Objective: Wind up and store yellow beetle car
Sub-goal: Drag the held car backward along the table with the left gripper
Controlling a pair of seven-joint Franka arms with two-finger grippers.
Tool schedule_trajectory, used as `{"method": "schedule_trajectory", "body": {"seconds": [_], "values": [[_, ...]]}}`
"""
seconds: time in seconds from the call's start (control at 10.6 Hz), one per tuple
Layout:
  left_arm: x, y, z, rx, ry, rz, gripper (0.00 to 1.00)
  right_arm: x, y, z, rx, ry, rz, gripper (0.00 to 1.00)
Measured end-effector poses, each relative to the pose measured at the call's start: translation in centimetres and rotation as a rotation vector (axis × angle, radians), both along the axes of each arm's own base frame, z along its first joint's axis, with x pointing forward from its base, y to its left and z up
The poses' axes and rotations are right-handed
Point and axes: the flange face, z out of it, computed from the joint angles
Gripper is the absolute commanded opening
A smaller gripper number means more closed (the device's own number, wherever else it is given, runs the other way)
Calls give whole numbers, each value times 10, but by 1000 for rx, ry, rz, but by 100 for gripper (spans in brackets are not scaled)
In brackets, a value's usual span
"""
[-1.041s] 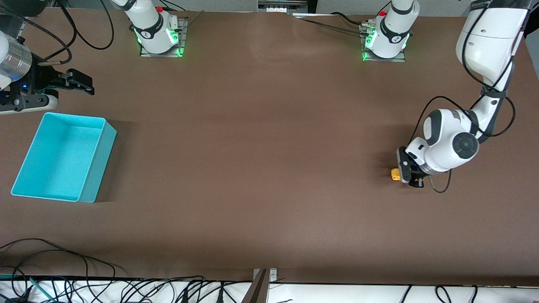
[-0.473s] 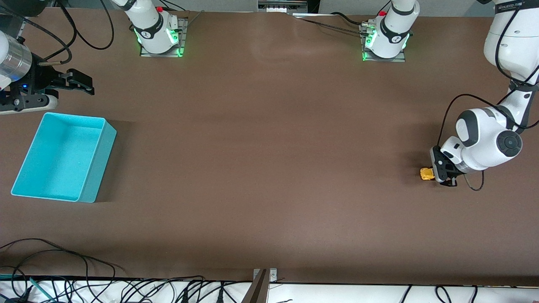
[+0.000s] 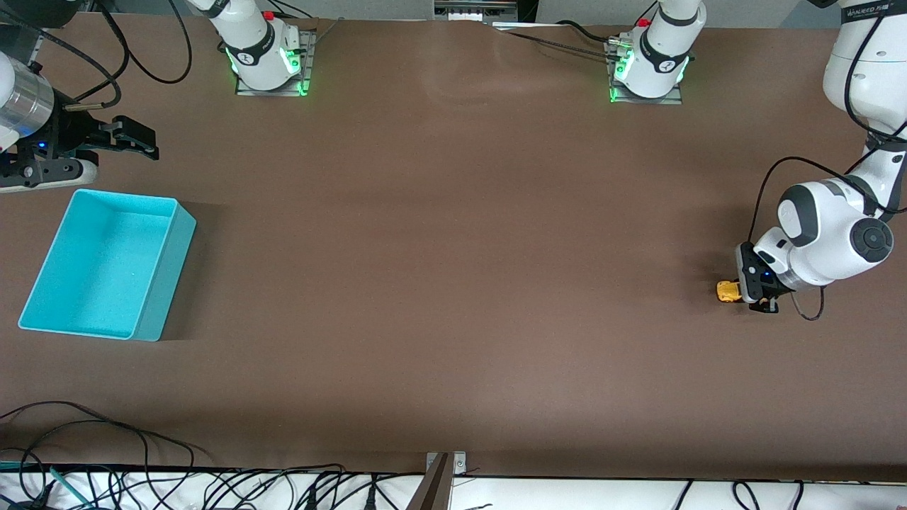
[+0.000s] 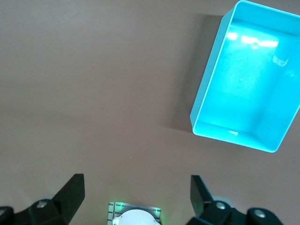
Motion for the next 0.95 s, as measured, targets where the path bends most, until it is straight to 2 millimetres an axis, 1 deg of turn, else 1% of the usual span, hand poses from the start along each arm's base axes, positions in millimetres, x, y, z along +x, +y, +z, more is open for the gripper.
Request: {"method": "schedule_trajectory", "body": {"seconds": [0.95], "values": [[1, 2, 0, -1, 4, -48, 6, 0, 0, 0, 0, 0, 0, 100]]}}
